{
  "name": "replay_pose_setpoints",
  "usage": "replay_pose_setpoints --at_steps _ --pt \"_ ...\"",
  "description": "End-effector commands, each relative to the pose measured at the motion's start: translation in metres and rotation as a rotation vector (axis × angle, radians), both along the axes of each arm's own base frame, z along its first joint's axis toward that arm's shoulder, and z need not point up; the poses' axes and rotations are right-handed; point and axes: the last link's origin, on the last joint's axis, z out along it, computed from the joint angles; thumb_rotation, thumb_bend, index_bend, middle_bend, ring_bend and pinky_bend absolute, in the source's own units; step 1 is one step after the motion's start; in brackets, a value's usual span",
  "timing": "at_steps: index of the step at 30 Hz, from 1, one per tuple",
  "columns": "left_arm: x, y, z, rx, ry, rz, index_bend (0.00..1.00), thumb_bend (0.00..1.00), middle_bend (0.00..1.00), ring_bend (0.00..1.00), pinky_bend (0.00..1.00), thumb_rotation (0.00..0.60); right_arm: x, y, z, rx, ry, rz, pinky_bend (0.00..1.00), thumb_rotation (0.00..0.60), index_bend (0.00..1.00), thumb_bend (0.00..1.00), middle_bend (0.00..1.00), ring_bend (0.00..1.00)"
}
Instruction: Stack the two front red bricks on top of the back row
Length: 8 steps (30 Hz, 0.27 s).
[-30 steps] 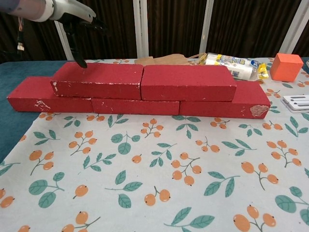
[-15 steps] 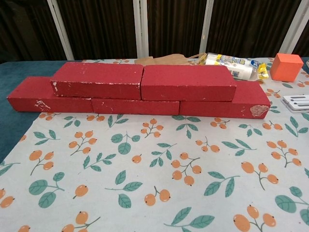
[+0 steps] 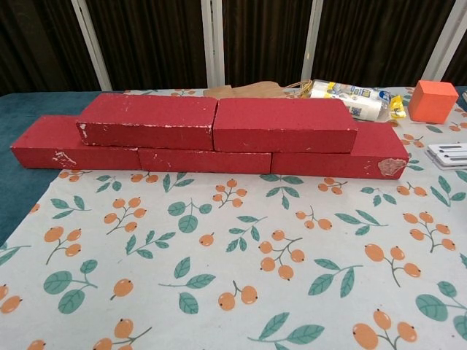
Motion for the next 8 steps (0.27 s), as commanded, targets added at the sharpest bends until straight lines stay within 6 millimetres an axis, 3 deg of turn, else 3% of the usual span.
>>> replay_pose_setpoints --at_steps 1,8 --pt "-0.0054 -0.0101 -0.0074 0.013 -0.007 0.001 0.08 0.09 0.00 0.00 0.13 0.600 0.0005 0.0015 0.0012 -0.001 0.010 0.004 0.00 0.600 0.00 0.20 0.03 0.00" --pt "-0.0069 -0.0139 -0.0050 0.039 0.010 -0.008 0.08 0.09 0.00 0.00 0.13 0.600 0.0019 0.0025 0.0039 -0.017 0.025 0.014 0.00 0.600 0.00 0.20 0.03 0.00"
